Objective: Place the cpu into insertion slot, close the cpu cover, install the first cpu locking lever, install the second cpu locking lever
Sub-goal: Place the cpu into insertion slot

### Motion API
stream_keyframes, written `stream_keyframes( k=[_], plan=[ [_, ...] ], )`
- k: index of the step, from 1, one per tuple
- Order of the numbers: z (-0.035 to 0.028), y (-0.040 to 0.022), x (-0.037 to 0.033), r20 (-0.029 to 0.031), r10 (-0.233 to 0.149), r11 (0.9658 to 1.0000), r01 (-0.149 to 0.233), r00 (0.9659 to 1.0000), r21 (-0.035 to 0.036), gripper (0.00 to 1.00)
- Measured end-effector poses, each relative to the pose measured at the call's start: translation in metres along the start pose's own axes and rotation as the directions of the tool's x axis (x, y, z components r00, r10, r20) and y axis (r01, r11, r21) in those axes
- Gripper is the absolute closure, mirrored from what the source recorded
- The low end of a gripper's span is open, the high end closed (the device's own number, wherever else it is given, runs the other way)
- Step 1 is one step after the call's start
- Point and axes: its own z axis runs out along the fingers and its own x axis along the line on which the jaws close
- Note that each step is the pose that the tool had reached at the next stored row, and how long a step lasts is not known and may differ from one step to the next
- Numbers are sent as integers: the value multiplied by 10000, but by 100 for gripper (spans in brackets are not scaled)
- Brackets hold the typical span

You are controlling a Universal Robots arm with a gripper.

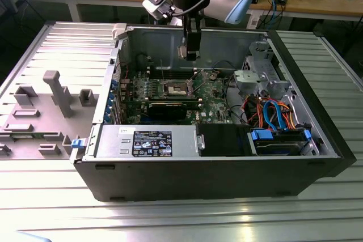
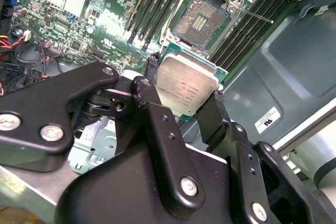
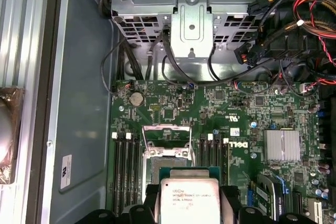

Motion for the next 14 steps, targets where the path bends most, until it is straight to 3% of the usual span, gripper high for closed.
stream_keyframes(
  k=[14],
  plan=[
    [34, -7, 0, -1, 1, 10000, -1, 10000, -1, 46]
  ],
)
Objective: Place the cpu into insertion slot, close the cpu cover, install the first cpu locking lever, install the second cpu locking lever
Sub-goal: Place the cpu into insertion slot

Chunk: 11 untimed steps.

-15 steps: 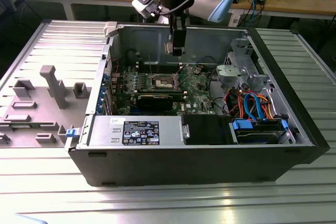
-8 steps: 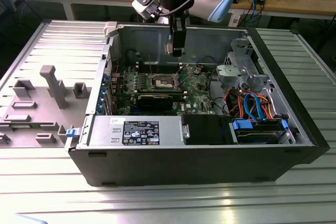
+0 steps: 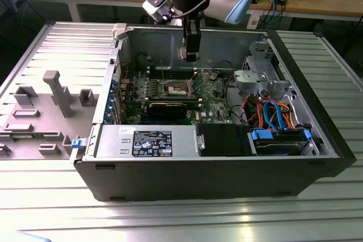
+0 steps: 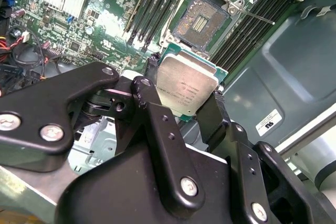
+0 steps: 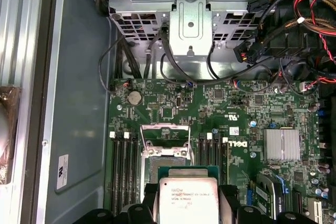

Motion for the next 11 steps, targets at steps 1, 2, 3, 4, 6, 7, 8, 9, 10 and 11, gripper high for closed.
stream_keyframes(
  k=[1, 2, 3, 4, 6, 7, 8, 9, 10, 11],
  plan=[
    [0, -1, 0, 1, -1, 10000, 1, 10000, 1, 46],
    [1, -2, 0, 2, -2, 10000, 2, 10000, 1, 46],
    [3, -3, 0, 1, -1, 10000, 1, 10000, 1, 46],
    [5, -4, 0, 1, -1, 10000, 1, 10000, 1, 46],
    [8, -5, 0, 1, -1, 10000, 1, 10000, 1, 46],
    [10, -6, 0, 0, -1, 10000, 1, 10000, 1, 46],
    [11, -7, 0, 1, -1, 10000, 1, 10000, 2, 46],
    [13, -7, 0, 1, -2, 10000, 2, 10000, 1, 46],
    [14, -7, 0, 1, -2, 10000, 2, 10000, 1, 46],
    [15, -8, 0, 1, -1, 10000, 1, 10000, 1, 46]
  ],
)
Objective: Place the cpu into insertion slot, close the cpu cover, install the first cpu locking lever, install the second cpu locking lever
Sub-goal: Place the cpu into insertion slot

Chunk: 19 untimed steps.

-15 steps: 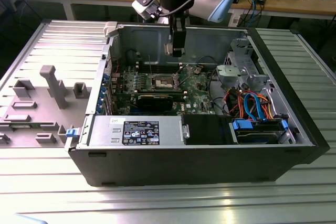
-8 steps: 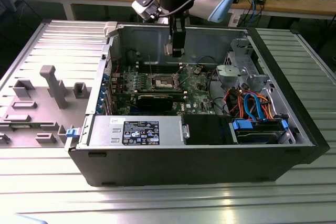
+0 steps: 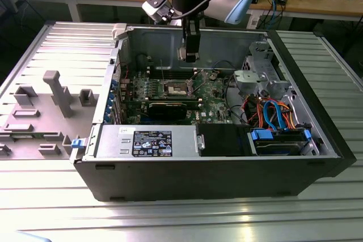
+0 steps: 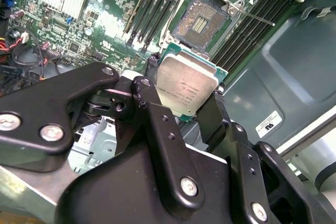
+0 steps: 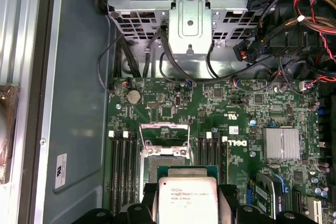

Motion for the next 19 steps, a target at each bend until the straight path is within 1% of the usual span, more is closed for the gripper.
stream_keyframes(
  k=[19],
  plan=[
    [35, -5, -1, 0, 0, 10000, 0, 10000, 1, 46]
  ],
)
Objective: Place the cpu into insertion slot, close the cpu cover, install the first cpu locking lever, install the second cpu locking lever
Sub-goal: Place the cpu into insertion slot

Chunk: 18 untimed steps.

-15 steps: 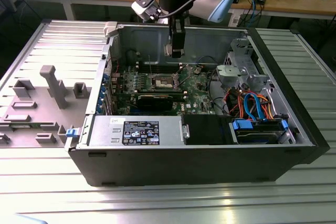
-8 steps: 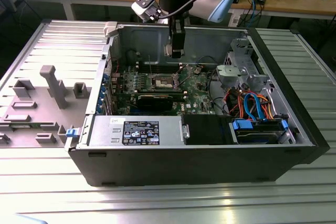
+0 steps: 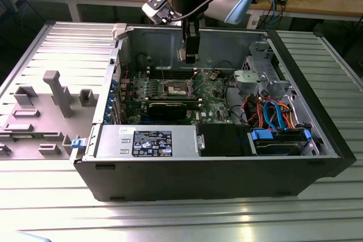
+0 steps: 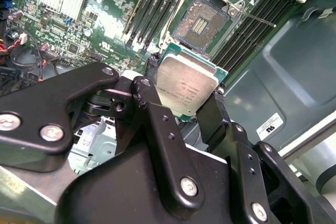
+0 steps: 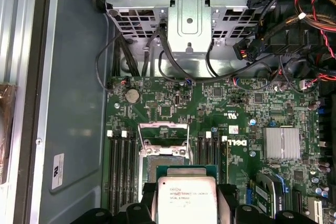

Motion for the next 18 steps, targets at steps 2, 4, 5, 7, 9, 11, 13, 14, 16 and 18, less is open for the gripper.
stream_keyframes(
  k=[2, 4, 5, 7, 9, 11, 13, 14, 16, 18],
  plan=[
    [4, 0, 0, 0, 0, 10000, 0, 10000, 0, 46],
    [9, -1, 0, -1, 0, 10000, 0, 10000, -1, 46],
    [11, -1, 0, 0, 0, 10000, 0, 10000, -1, 46],
    [16, -1, 0, 0, 0, 10000, 0, 10000, -1, 46],
    [22, -2, 0, 0, 0, 10000, 0, 10000, 0, 46],
    [26, -2, -1, 0, 0, 10000, 0, 10000, -1, 46],
    [34, -3, -1, 0, 0, 10000, 0, 10000, -1, 46],
    [38, -3, -1, -1, 0, 10000, 0, 10000, -1, 46],
    [46, -4, -1, 1, 0, 10000, 0, 10000, 1, 46],
    [52, -4, -1, 1, 0, 10000, 0, 10000, 1, 46]
  ],
)
